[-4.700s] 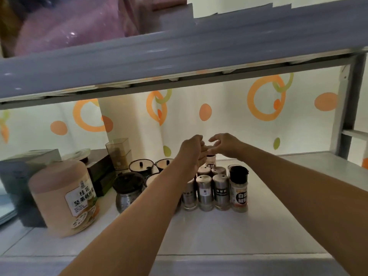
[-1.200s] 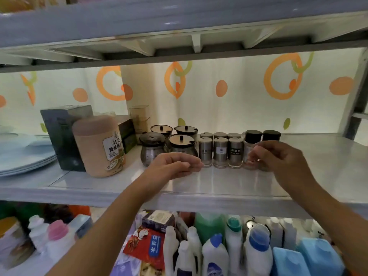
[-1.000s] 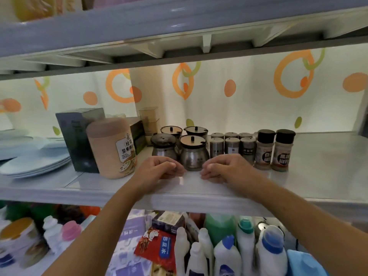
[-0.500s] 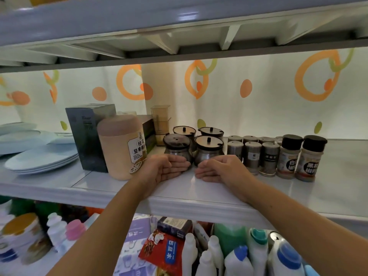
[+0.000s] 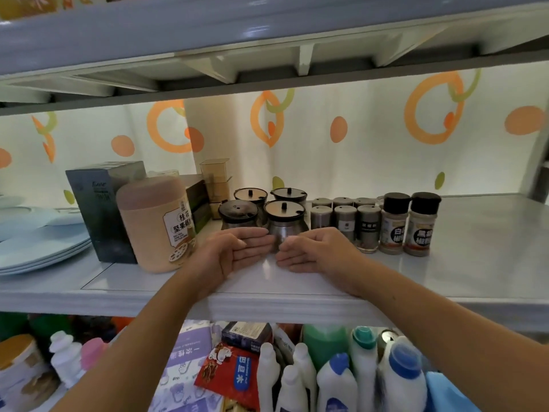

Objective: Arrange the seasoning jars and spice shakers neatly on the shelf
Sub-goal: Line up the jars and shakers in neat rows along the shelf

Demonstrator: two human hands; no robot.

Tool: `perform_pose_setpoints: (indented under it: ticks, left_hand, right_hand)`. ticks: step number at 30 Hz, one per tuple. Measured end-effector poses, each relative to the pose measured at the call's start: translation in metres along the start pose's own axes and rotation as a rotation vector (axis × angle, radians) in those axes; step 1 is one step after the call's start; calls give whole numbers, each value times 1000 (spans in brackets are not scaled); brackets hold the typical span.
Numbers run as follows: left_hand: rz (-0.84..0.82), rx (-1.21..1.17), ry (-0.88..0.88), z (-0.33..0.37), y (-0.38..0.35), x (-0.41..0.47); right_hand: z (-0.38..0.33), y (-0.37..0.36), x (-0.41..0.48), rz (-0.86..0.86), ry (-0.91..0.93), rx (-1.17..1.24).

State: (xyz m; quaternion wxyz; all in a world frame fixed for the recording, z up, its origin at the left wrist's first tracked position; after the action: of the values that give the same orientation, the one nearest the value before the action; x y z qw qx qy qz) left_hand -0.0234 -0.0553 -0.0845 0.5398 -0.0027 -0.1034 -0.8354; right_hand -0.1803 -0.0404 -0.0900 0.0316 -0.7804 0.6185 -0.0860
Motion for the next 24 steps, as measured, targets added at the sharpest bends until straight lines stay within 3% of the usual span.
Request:
perform_pose_setpoints:
  ticks: [9, 24]
  left_hand:
    - [-144, 192, -79, 30, -95, 25]
    - [-125, 85, -15, 7, -113, 51]
  right_hand:
    - [-33, 108, -46, 117, 6, -111]
    - [-20, 136, -29, 133, 32, 15]
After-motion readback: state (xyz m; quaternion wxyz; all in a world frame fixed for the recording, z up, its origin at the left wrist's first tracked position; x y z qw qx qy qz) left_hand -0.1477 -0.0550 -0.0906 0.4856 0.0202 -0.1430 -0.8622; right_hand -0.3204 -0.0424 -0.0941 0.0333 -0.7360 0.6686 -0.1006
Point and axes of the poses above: each hand's wrist, its own x-axis towards the middle knuckle, its own y-axis out of the back of the hand, z = x × y, the point moved 9 cm from there along x, towards the middle knuckle, and after that the axes turned 14 degrees about x, right-handed, at the moved point
